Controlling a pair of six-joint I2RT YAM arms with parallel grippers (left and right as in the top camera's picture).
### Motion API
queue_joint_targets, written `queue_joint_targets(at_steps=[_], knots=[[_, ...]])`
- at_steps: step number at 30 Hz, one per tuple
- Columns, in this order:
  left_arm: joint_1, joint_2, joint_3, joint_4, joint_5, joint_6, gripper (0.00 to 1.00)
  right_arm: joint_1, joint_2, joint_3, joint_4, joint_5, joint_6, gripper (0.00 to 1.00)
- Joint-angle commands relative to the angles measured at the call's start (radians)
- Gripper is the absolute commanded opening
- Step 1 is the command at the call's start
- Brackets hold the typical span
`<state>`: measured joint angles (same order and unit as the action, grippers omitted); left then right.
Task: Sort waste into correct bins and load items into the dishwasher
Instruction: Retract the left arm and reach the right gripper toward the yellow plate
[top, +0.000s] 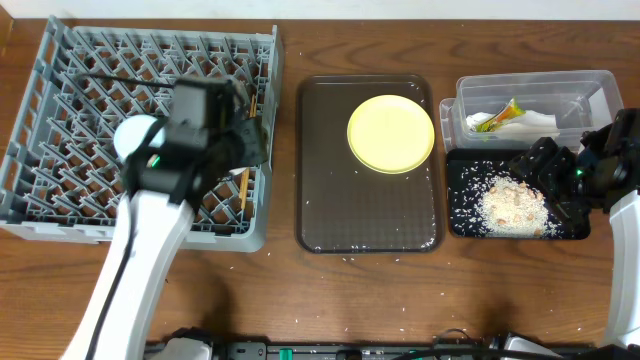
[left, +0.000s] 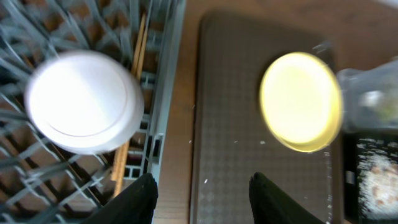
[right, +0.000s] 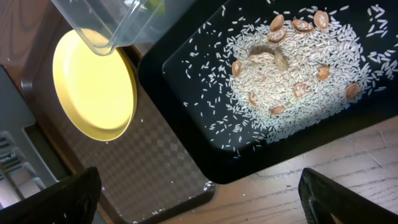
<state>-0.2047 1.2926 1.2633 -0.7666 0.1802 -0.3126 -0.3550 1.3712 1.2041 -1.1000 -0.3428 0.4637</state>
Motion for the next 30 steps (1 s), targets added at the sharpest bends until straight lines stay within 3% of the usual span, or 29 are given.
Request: queue_joint_targets(at_steps=[1, 8, 14, 16, 23, 25, 27, 30], knots=[[0.002, -0.116, 0.02, -0.036, -0.074, 0.08, 0.5, -0.004, -0.017, 0.011, 0.0, -0.002, 0.011, 0.99], [0.002, -0.307, 0.02, -0.162, -0.319, 0.145, 0.59, -0.004, -0.017, 0.011, 0.0, -0.002, 0.01, 0.99], [0.002, -0.396, 0.019, -0.229, -0.323, 0.144, 0.7, -0.004, -0.017, 0.011, 0.076, -0.034, 0.011, 0.99], [0.002, -0.411, 0.019, -0.235, -0.323, 0.144, 0.8, -0.004, -0.017, 0.011, 0.093, -0.084, 0.011, 0.99], [0.002, -0.417, 0.019, -0.243, -0.323, 0.144, 0.86, 0.082, -0.016, 0.01, 0.119, -0.3, -0.075, 0.99], [0.002, -0.416, 0.019, -0.243, -0.323, 0.144, 0.87, 0.172, -0.014, 0.01, 0.127, -0.277, -0.125, 0.93], [0.002, -0.417, 0.019, -0.243, -0.323, 0.144, 0.88, 0.286, -0.004, 0.01, 0.145, -0.16, -0.116, 0.74], [0.002, -0.417, 0.019, -0.243, -0.323, 0.144, 0.88, 0.463, 0.029, 0.01, 0.172, 0.09, -0.003, 0.65]])
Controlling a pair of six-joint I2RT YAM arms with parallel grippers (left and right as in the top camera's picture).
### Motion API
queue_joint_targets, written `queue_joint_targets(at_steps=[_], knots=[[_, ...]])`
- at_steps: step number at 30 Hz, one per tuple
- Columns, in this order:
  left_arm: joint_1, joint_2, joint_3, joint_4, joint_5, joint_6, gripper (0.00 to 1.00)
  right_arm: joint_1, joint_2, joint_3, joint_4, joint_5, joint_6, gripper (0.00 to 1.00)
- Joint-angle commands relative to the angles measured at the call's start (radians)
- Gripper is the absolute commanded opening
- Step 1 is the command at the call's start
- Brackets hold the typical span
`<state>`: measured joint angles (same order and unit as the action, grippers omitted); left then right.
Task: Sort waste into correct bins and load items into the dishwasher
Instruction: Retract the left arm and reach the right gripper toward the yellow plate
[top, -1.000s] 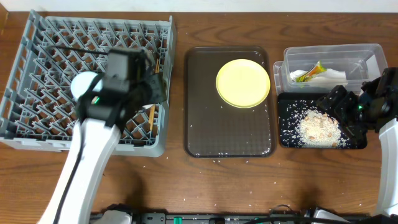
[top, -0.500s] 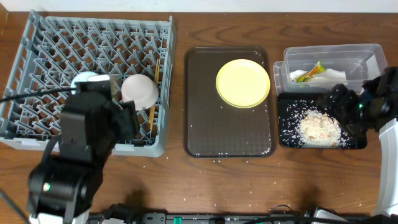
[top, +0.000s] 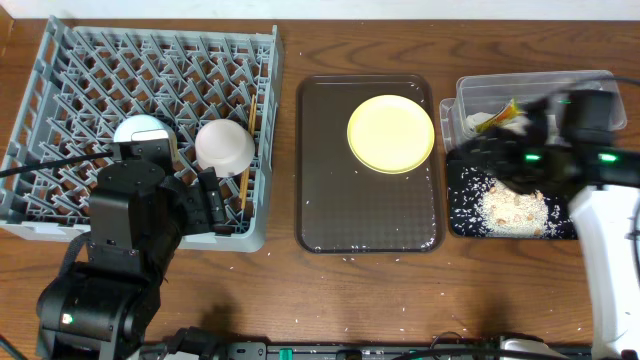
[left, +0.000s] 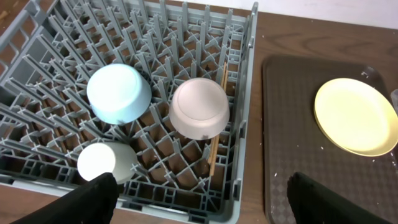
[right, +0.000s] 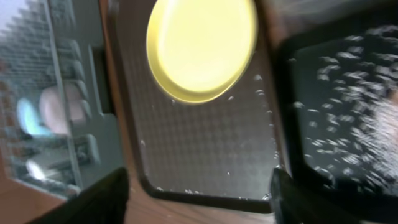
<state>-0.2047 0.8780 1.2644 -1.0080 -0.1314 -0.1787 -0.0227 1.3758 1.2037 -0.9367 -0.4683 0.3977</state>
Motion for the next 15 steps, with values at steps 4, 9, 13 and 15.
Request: queue_joint_targets(at_steps=[4, 9, 13, 15], knots=[[0.002, -0.002, 0.018, -0.002, -0.012, 0.01, 0.92, 0.329, 0.109, 0.011, 0.035, 0.454, 0.321, 0.56], [0.002, -0.002, 0.018, -0.002, -0.012, 0.01, 0.93, 0.429, 0.237, 0.011, 0.102, 0.533, 0.638, 0.66], [0.002, -0.002, 0.018, -0.002, -0.012, 0.01, 0.93, 0.43, 0.346, 0.011, 0.13, 0.536, 0.751, 0.59], [0.002, -0.002, 0.018, -0.002, -0.012, 0.01, 0.93, 0.425, 0.396, 0.011, 0.16, 0.535, 0.774, 0.56]])
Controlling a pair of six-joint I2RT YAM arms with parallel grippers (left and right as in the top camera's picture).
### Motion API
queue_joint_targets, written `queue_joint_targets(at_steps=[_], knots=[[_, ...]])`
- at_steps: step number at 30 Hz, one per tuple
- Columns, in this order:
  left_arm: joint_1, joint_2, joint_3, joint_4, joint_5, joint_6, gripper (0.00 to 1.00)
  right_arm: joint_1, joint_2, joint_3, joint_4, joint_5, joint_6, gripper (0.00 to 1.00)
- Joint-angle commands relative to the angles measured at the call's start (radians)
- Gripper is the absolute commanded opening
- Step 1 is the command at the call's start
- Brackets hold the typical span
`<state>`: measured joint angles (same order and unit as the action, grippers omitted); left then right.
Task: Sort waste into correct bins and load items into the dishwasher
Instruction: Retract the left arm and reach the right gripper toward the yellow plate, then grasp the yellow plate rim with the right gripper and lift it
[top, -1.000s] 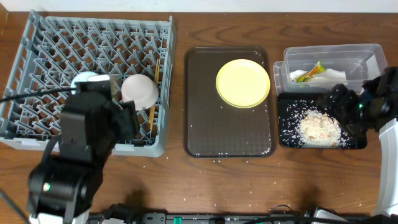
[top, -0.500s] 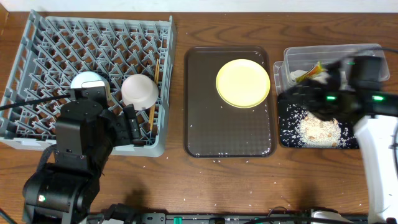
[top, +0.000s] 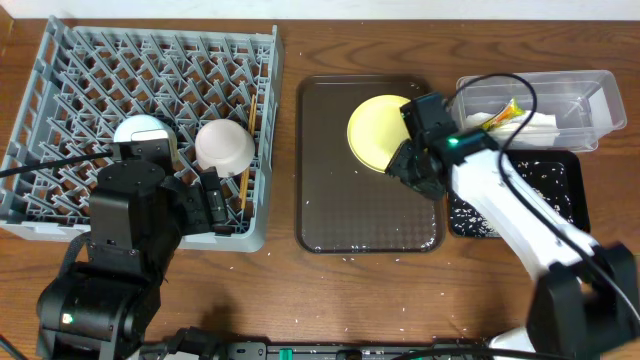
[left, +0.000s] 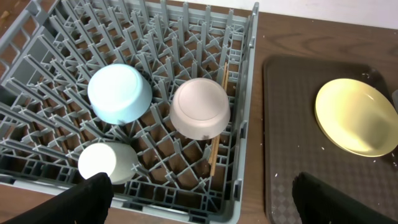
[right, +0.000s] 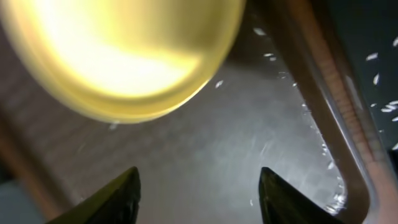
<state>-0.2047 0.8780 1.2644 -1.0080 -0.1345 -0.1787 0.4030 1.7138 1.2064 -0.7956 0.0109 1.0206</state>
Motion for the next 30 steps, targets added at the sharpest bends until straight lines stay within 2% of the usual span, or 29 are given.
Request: queue_joint_targets(at_steps=[1, 4, 8, 9, 11, 14, 17, 24, 30], knots=[[0.002, -0.002, 0.018, -0.002, -0.009, 0.01, 0.93, -0.003, 0.086, 0.008, 0.042, 0.056, 0.159, 0.55], [0.002, -0.002, 0.018, -0.002, -0.009, 0.01, 0.93, -0.005, 0.169, 0.008, 0.132, 0.042, 0.161, 0.51], [0.002, -0.002, 0.018, -0.002, -0.009, 0.01, 0.94, -0.002, 0.239, 0.008, 0.159, 0.007, 0.16, 0.51], [0.002, -0.002, 0.018, -0.002, -0.009, 0.01, 0.94, -0.002, 0.253, 0.008, 0.155, 0.008, 0.154, 0.47], [0.002, -0.002, 0.018, -0.002, -0.009, 0.01, 0.94, -0.006, 0.266, 0.008, 0.145, 0.008, 0.125, 0.24], [0.002, -0.002, 0.018, -0.002, -0.005, 0.007, 0.94, -0.01, 0.259, 0.008, 0.097, 0.006, 0.084, 0.01], [0.002, -0.002, 0.018, -0.005, 0.074, -0.021, 0.94, -0.011, 0.239, 0.008, 0.076, 0.006, 0.001, 0.01], [0.002, 0.026, 0.016, 0.084, 0.255, -0.025, 0.94, -0.082, 0.091, 0.01, 0.074, -0.056, -0.336, 0.01], [0.002, 0.151, 0.016, 0.16, 0.459, -0.036, 0.93, -0.202, -0.081, 0.01, 0.108, -0.46, -0.728, 0.01]])
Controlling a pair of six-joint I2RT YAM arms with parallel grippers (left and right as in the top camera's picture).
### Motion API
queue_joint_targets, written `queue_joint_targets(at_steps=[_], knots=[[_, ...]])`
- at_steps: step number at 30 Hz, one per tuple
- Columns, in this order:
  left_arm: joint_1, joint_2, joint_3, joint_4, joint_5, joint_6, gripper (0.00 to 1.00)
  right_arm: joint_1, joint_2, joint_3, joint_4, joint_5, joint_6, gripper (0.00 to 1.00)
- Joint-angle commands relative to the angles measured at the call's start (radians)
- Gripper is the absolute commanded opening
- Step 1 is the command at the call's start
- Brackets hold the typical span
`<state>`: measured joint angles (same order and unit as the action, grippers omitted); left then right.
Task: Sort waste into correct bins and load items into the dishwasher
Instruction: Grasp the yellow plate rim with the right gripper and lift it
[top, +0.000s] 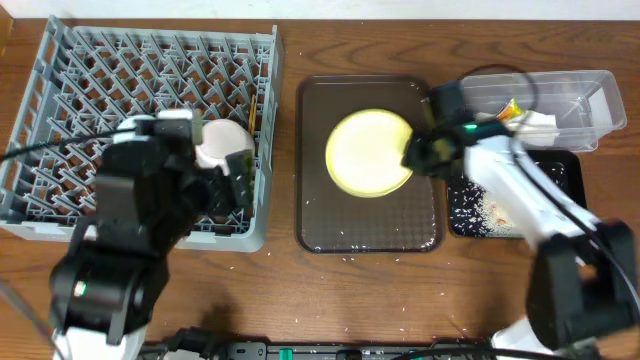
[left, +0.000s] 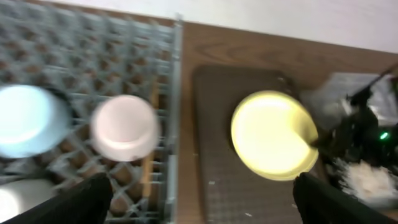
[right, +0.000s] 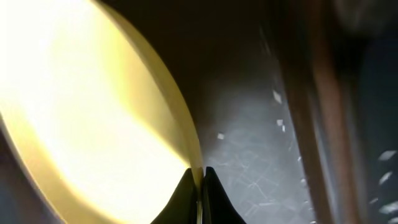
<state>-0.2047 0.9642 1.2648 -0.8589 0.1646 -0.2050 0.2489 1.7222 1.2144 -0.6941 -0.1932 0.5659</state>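
The yellow plate (top: 366, 152) is tilted up over the brown tray (top: 365, 228). My right gripper (right: 200, 179) is shut on its right rim, with both fingertips pinching the edge; in the overhead view the right gripper (top: 420, 155) is at the plate's right side. My left gripper (left: 202, 200) is open and holds nothing, hovering by the right edge of the grey dish rack (top: 60, 215). In the rack lie a pink bowl (left: 124, 127), a light blue bowl (left: 25, 118) and a white cup (left: 11, 200). The left wrist view also shows the plate (left: 272, 134).
A clear bin (top: 575, 90) holding wrappers stands at the back right. In front of it is a black tray (top: 470, 222) with rice and nuts. Chopsticks (left: 148, 180) lie along the rack's right side. Rice grains are scattered on the brown tray and the table.
My right gripper was open beside the plate's lower right rim and is now shut on that rim. The plate sits further left and tilted up. My left arm has moved up and turned toward the tray.
At first my open left gripper hung over the rack with the pale bowl below it, and the right was by the rice tray. Then the left arm was back near the rack's front, the bowl resting in the rack. The right reached the plate open, and now grips it.
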Motion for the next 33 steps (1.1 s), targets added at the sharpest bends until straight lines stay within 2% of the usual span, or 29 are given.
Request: queue_joint_targets(at_steps=[1, 6, 8, 11, 13, 17, 18, 19, 23, 24, 25, 26, 27, 28, 29, 33], knots=[[0.002, 0.097, 0.015, 0.019, 0.214, -0.01, 0.93, -0.061, -0.111, 0.002, 0.006, -0.313, -0.306, 0.01], [0.002, 0.244, 0.015, 0.077, 0.466, -0.01, 0.91, -0.095, -0.225, 0.001, -0.004, -0.584, -0.458, 0.01], [0.002, 0.294, 0.015, 0.096, 0.544, -0.01, 0.9, -0.091, -0.259, 0.001, -0.004, -0.626, -0.477, 0.01], [0.002, 0.348, 0.015, 0.103, 0.582, -0.01, 0.87, -0.088, -0.296, 0.001, -0.004, -0.647, -0.478, 0.01], [0.002, 0.377, 0.015, 0.108, 0.623, -0.01, 0.82, -0.082, -0.312, 0.001, -0.003, -0.65, -0.478, 0.01], [0.002, 0.403, 0.015, 0.147, 0.724, -0.01, 0.6, -0.053, -0.316, 0.001, 0.004, -0.65, -0.478, 0.01], [0.002, 0.403, 0.015, 0.154, 0.733, -0.01, 0.47, -0.036, -0.316, 0.001, 0.006, -0.649, -0.479, 0.01], [0.002, 0.403, 0.016, 0.155, 0.733, -0.01, 0.38, -0.03, -0.316, 0.001, 0.01, -0.65, -0.478, 0.01], [0.002, 0.397, 0.016, 0.154, 0.656, -0.01, 0.1, -0.027, -0.316, 0.001, 0.021, -0.617, -0.478, 0.04], [0.003, 0.393, 0.016, 0.153, 0.606, -0.01, 0.08, -0.03, -0.316, 0.001, 0.021, -0.594, -0.478, 0.12], [0.003, 0.387, 0.016, 0.149, 0.536, -0.009, 0.08, -0.033, -0.317, 0.001, 0.02, -0.57, -0.478, 0.31], [0.003, 0.378, 0.017, 0.142, 0.449, -0.009, 0.08, -0.039, -0.318, 0.001, 0.018, -0.549, -0.477, 0.58], [0.003, 0.368, 0.018, 0.134, 0.37, -0.009, 0.08, -0.045, -0.318, 0.001, 0.017, -0.536, -0.477, 0.8], [0.003, 0.356, 0.02, 0.125, 0.278, -0.009, 0.08, -0.052, -0.318, 0.001, 0.013, -0.525, -0.478, 0.92], [0.003, 0.344, 0.023, 0.116, 0.208, -0.009, 0.08, -0.057, -0.318, 0.001, 0.008, -0.516, -0.477, 0.98], [0.003, 0.287, 0.03, 0.101, -0.085, 0.009, 0.08, -0.079, -0.318, 0.001, -0.006, -0.51, -0.478, 0.99]])
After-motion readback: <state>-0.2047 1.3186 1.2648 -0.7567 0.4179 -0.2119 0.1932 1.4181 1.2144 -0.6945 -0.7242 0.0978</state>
